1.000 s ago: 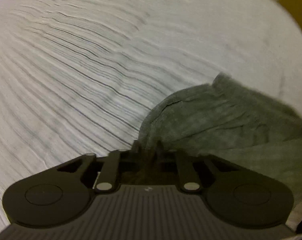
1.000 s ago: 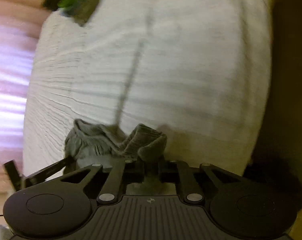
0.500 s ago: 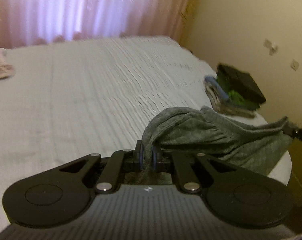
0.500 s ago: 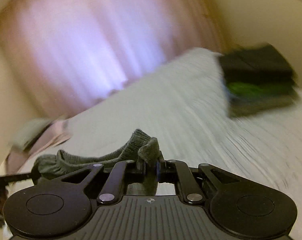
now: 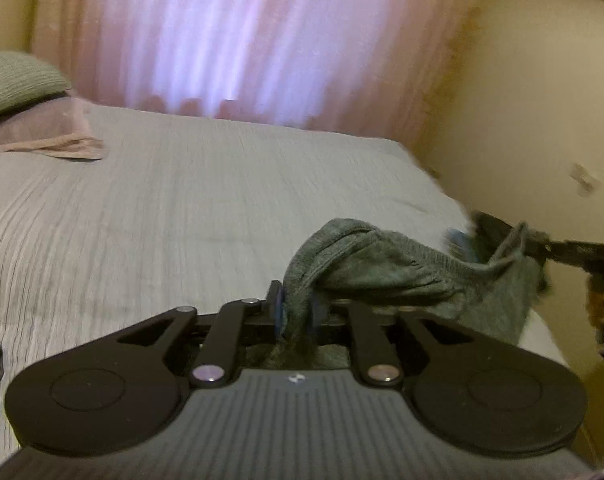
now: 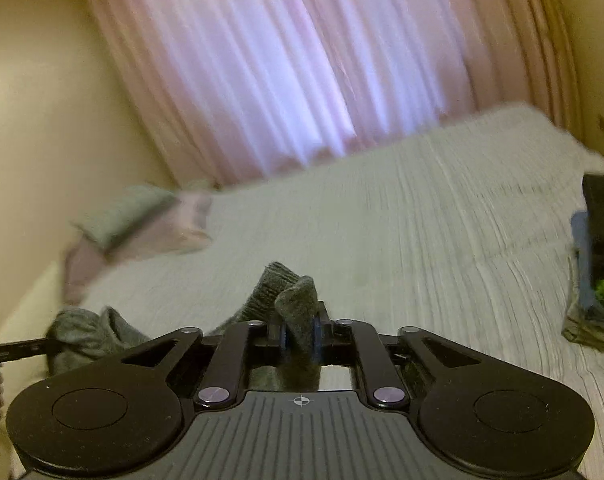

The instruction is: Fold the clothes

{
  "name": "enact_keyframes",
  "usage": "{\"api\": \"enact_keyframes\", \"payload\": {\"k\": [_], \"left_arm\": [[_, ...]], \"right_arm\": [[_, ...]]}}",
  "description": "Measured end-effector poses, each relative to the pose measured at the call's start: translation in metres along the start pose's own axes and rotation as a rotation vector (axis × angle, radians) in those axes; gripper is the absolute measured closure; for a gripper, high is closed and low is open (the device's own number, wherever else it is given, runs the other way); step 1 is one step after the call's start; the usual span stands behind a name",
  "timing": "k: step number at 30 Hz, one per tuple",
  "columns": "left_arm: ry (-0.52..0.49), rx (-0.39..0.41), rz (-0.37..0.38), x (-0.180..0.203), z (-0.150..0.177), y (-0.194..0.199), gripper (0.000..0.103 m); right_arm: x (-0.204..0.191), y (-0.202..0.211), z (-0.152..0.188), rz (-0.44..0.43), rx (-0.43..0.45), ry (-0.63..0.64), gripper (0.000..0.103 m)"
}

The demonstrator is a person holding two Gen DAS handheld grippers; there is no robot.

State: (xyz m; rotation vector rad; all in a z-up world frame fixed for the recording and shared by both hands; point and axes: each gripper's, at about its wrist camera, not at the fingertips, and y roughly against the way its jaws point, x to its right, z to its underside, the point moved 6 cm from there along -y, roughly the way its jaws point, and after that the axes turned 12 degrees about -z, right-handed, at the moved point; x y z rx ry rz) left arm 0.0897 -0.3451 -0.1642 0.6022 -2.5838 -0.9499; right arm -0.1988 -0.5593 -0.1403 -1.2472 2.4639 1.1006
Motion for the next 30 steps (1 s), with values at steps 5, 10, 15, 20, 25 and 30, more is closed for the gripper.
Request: {"api": "enact_keyframes", "payload": {"k": [5, 10, 15, 20, 25, 30], "left_arm": [[0.051, -0.205, -0.302, -0.032, 0.016, -0.102, 0.07], [0.088, -0.336, -0.372, -0.061, 0.083, -0.101, 0.07], [0.134, -0.438, -0.349, -0.055, 0.147, -0.089, 0.07], [0.141, -0.447, -0.333, -0.044, 0.175, -0.094, 0.07], [0.215, -0.417, -0.324, -0.05, 0.184, -0.087, 0.07], [0.283, -0.396, -0.326, -0.058, 0.189, -0.079, 0.07]], "right_arm": [[0.012, -0.035, 0.026, 0.094, -0.002, -0.043, 0.021], [-0.015, -0.061, 0.123, 0.015, -0.21, 0.032, 0.04], [-0.065, -0.118, 0.202, -0.072, -0.387, 0.202, 0.05], [-0.105, -0.185, 0.232, -0.12, -0.393, 0.37, 0.055], [-0.122, -0.244, 0.231, -0.052, -0.337, 0.316, 0.057], [-0.123, -0.278, 0.249, 0.067, -0.387, 0.332, 0.058]]}}
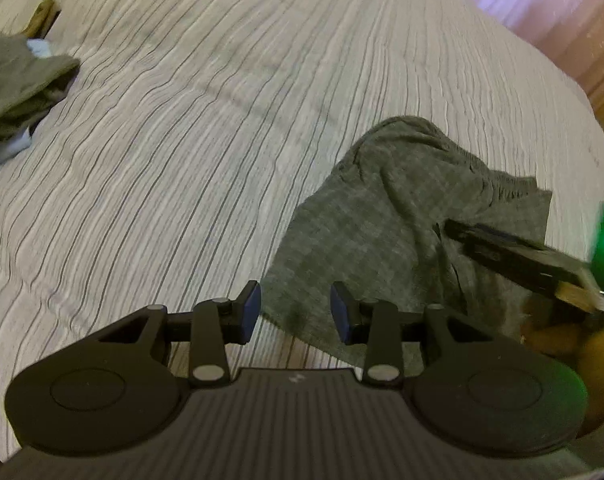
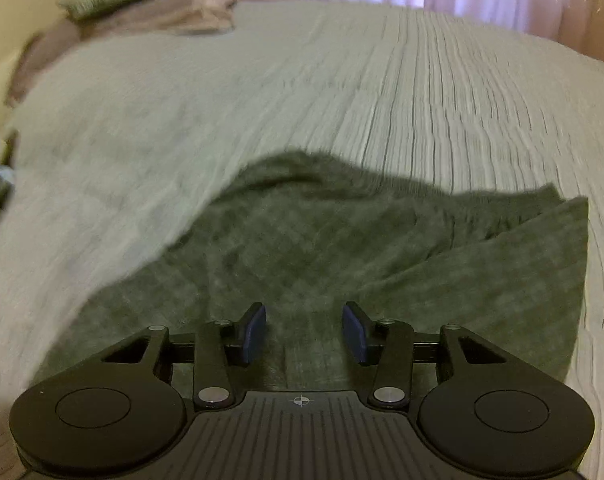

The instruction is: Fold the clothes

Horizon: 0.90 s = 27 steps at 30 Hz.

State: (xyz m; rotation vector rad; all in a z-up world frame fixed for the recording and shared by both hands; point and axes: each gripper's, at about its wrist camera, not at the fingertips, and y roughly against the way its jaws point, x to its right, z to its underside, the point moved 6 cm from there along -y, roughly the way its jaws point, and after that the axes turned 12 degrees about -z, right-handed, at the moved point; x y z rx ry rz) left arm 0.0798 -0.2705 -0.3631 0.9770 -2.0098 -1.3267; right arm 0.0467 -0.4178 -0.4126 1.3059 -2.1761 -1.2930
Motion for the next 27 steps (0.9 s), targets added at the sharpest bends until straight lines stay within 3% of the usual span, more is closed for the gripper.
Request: {"api": "enact_keyframes", "payload": {"k": [1, 2, 3, 7, 11, 13, 15, 18, 19, 22, 25, 27], "left_arm": [[0.006, -0.001, 0.001, -0.002, 0.001, 0.0, 0.07], [0.01, -0.001, -0.002, -0.003, 0.002, 0.001, 0.07], [0.01, 0.002, -0.007, -0.005, 0.003, 0.002, 0.07], [0.012, 0.022, -0.012, -0.008, 0.007, 0.01, 0.07], [0.008, 0.031, -0.004, -0.005, 0.012, 0.014, 0.07], [0.001, 0.035, 0.0, -0.003, 0.015, 0.015, 0.07], [-0.001, 0.031, -0.002, 0.001, 0.019, 0.013, 0.07], [-0.002, 0.019, -0.001, 0.009, 0.025, 0.009, 0.07], [-0.002, 0.015, -0.001, 0.011, 0.028, 0.008, 0.07], [-0.017, 0.003, 0.007, 0.022, 0.037, 0.009, 0.07], [-0.018, -0.02, 0.053, 0.036, 0.049, 0.013, 0.069], [-0.003, -0.07, 0.137, 0.054, 0.063, 0.013, 0.069]], "right_arm": [[0.004, -0.002, 0.003, 0.005, -0.001, -0.006, 0.079], [0.009, -0.003, 0.006, 0.004, 0.0, -0.015, 0.094], [0.016, 0.001, 0.005, -0.015, 0.015, -0.057, 0.094], [0.06, 0.072, -0.002, -0.126, 0.212, -0.237, 0.097], [0.148, 0.162, 0.028, -0.065, 0.354, -0.456, 0.097], [0.199, 0.196, 0.061, 0.019, 0.377, -0.568, 0.097], [0.25, 0.212, 0.104, 0.096, 0.341, -0.694, 0.097], [0.302, 0.214, 0.164, 0.12, 0.27, -0.904, 0.096], [0.309, 0.216, 0.176, 0.115, 0.273, -0.952, 0.091], [0.327, 0.223, 0.209, 0.094, 0.292, -1.089, 0.042], [0.331, 0.233, 0.216, -0.009, 0.404, -1.155, 0.041], [0.336, 0.23, 0.216, -0.081, 0.447, -1.208, 0.042]]}}
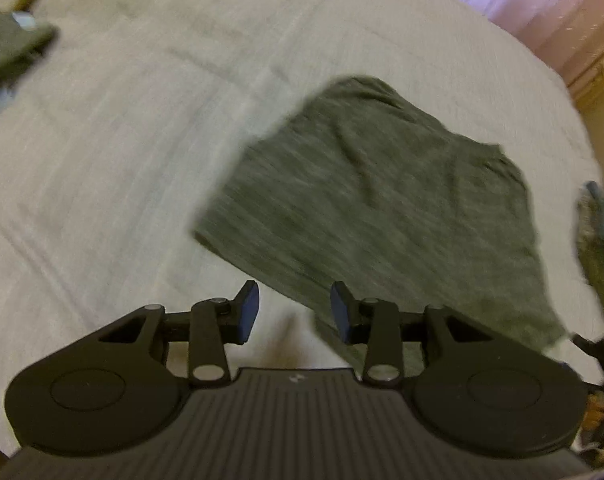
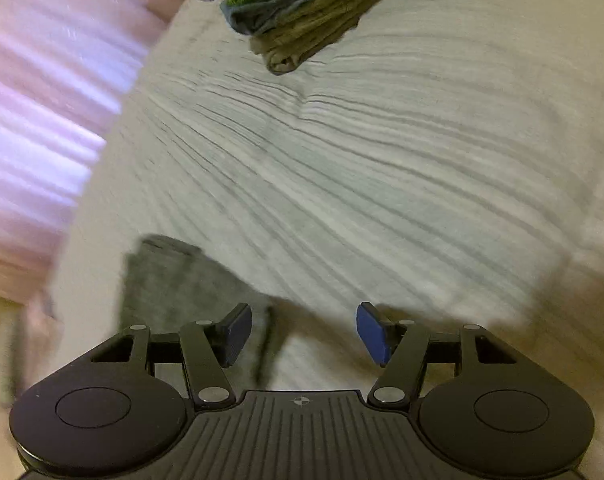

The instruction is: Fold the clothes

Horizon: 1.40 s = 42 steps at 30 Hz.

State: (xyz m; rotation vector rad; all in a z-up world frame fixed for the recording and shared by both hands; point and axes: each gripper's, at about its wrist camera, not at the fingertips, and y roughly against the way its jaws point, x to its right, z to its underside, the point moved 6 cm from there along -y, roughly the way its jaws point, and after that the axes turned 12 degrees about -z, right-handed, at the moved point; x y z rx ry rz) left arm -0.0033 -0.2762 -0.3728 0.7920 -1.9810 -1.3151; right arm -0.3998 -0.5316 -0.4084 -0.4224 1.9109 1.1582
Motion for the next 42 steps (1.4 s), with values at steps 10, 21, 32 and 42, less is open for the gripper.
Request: {"api": "enact_keyframes", "payload": {"k": [10, 21, 32, 42], "left_arm": [[0.045, -0.264, 0.284, 0.1, 0.086, -0.062, 0.069], [0.08, -0.277, 0.424, 0.094, 0.092, -0.065, 0.103], [-0.065, -0.342, 0.337, 0.086, 0.102, -0.066, 0.088], [0.014, -0.043, 0.114, -0.065, -0.01, 0.0, 0.067]], "right_arm": [[0.008, -0.014, 0.0, -0.093, -0.071, -0.035, 0.043], [-0.013, 0.0, 0.002, -0.087, -0.033, 0.128, 0.103], [-0.023, 0.01, 0.038, 0.117, -0.046, 0.275, 0.042], [-0.063, -0.007, 0.205, -0.195, -0.451, 0.12, 0.043]]}}
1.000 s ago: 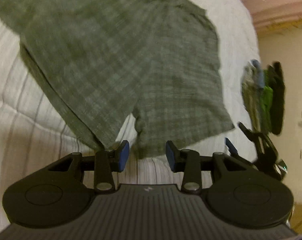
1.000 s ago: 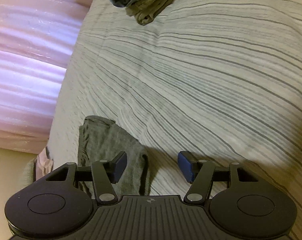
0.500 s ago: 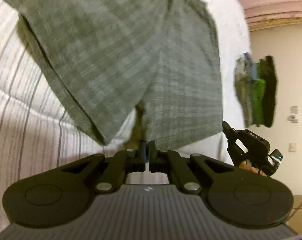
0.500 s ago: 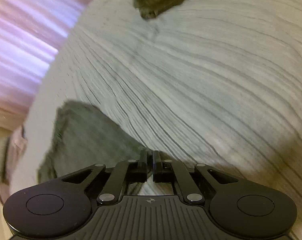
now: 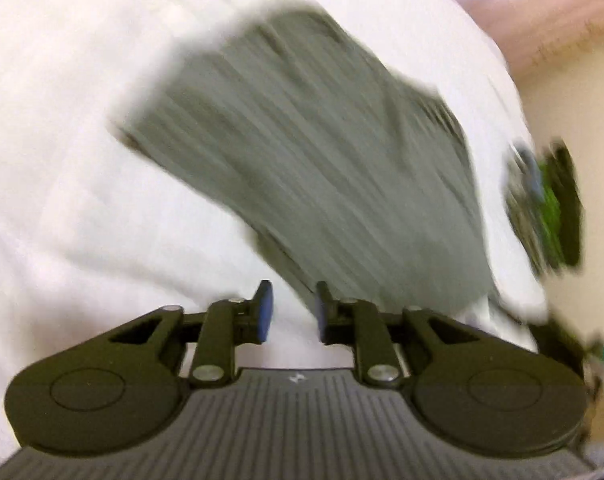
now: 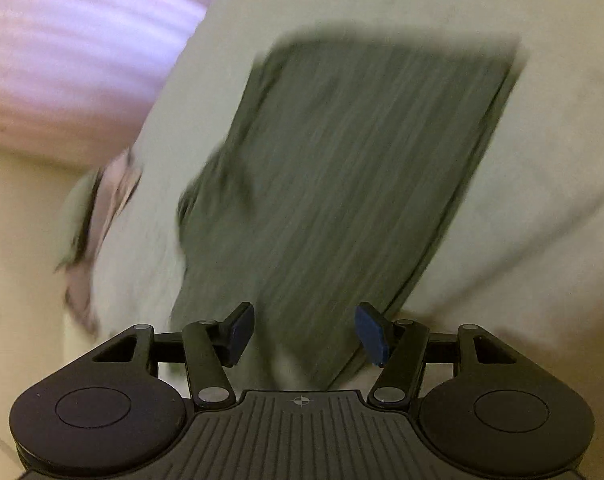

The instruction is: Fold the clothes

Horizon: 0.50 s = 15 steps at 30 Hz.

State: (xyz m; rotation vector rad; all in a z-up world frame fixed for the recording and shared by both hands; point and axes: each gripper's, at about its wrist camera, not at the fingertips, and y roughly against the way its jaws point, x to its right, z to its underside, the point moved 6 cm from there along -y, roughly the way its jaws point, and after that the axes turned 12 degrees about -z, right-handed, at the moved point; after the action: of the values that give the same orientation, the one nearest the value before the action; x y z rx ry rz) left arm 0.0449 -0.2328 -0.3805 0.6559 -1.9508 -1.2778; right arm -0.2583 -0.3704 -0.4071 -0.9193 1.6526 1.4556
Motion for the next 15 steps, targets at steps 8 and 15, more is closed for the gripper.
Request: {"api": "enact_keyframes", "payload": {"k": [8, 15], "left_arm": [[0.108, 0.055, 0.008, -0.063, -0.067, -0.031, 0.056], [0.173, -0.062, 0.16, -0.075, -0.08, -0.066, 0.101]], "right_arm": [[0.016, -0.044, 0.037, -0.079, 0.048, -0.179, 0.043], [0.023, -0.073, 0.051, -0.101, 0.051, -0.283, 0.098]]}}
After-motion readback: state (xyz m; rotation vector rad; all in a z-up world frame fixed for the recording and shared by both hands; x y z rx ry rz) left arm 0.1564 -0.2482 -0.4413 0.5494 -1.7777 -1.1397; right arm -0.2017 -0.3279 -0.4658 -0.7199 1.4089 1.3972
